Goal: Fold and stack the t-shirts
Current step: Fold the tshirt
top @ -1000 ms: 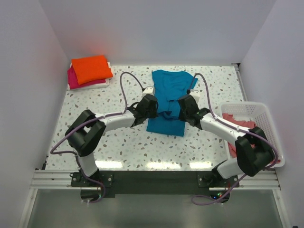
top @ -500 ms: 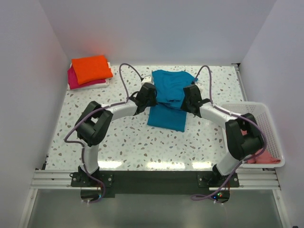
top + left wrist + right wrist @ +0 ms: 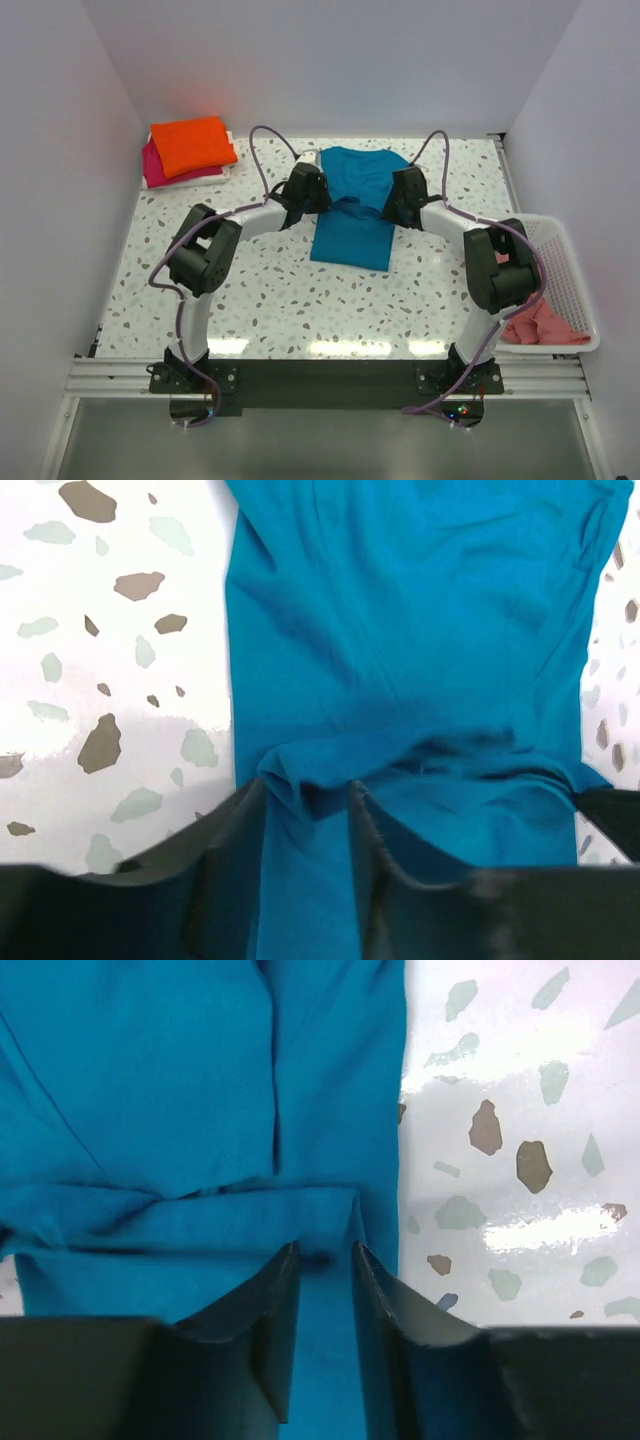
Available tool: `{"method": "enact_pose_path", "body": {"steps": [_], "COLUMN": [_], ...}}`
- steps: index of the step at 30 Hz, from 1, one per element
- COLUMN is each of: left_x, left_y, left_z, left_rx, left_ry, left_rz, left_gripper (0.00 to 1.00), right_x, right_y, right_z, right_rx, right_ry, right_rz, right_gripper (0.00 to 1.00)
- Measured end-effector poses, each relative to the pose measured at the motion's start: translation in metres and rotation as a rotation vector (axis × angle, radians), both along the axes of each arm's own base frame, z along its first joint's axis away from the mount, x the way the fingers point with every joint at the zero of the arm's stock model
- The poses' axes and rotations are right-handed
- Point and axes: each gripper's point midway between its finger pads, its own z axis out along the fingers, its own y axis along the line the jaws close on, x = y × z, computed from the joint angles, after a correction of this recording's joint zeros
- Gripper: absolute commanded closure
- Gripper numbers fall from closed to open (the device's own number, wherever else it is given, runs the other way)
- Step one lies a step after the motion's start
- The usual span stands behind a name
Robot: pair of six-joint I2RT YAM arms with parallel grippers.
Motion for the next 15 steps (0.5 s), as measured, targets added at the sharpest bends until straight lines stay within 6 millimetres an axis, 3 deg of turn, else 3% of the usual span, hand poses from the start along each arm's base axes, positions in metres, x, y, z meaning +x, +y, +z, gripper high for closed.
{"method": "enact_pose_path", "body": {"steps": [2,3,7,10,11,14,15], "left_x": [0.004,0.006,0.009,0.002,-0.002,-0.01,-0.013], "left_y": [0.003,0.005,0.018,0.028,0.029,0.024,0.02], "left_z": [0.002,0.003,0.01,0.019,0.023,0.034,0.036], "left_rx": [-0.003,-0.007,-0.011,-0.016,-0.021,-0.054,-0.061], "left_ry": [-0.009,-0.015,-0.039,-0.044,-0.048,-0.064,-0.068], "left_rz": [-0.01,-0.01,-0.002,0.004,0.002,-0.024,-0.035], "left_gripper": [0.44,0.41,0.41,0.53,0.61,0.75,0.78], "right_x": [0.001,0.002,0.007,0.005,0.004,-0.001,-0.003], "right_y": [-0.003,-0.004,-0.007,-0.006,-0.005,0.002,0.007], "right_z": [0.001,0.002,0.01,0.021,0.025,0.04,0.044], "right_rx": [0.0,0.0,-0.021,-0.026,-0.026,-0.022,-0.02], "right_ry": [-0.001,-0.003,-0.011,-0.025,-0.032,-0.062,-0.072], "right_rz": [-0.004,-0.005,0.011,0.025,0.03,0.058,0.071], "right_gripper": [0.4,0.36,0.33,0.38,0.39,0.59,0.61]}}
